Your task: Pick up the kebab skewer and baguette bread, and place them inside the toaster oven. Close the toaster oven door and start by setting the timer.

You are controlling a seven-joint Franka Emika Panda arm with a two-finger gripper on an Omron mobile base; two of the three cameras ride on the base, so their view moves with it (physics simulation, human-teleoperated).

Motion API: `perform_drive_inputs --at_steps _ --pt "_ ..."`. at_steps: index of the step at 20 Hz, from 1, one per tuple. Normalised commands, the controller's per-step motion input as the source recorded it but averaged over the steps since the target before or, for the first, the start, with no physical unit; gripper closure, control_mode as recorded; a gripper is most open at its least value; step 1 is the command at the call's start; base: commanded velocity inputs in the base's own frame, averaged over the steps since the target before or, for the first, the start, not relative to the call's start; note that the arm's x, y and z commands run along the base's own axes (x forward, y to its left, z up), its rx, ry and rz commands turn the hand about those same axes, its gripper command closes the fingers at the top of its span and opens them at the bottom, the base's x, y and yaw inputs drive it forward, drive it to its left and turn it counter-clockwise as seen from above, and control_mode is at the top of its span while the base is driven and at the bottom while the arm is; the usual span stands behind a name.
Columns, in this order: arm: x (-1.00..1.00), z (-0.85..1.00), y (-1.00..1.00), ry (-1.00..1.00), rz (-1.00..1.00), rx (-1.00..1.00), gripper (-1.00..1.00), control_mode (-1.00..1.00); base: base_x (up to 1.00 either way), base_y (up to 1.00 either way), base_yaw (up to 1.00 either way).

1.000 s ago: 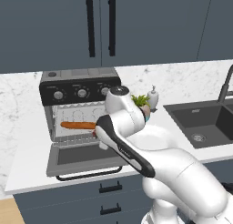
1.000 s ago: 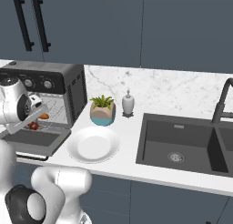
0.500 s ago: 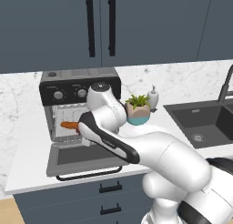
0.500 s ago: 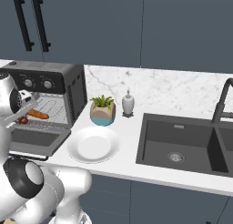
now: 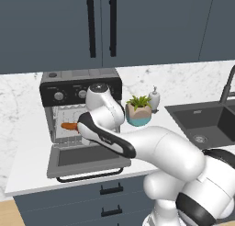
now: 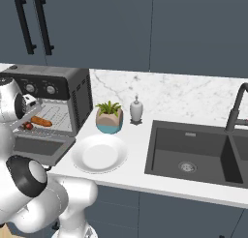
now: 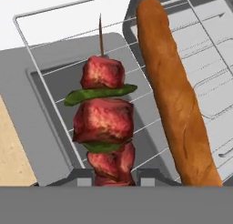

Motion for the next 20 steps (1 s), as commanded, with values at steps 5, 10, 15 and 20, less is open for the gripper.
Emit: perform_drive_inputs --at_steps 5,10,15,20 --pt "0.08 -0.05 0.0 -0.01 0.06 0.0 1.0 -1.0 0.0 0.0 0.0" --pt "0.0 -0.07 0.0 0.0 0.07 0.0 1.0 -1.0 0.0 0.0 0.0" --pt "0.02 -0.09 0.0 0.0 0.06 0.0 -1.0 -1.0 0.0 0.0 0.0" --pt "0.01 -0.09 0.0 0.0 0.05 0.0 -1.0 -1.0 0.0 0.0 0.0"
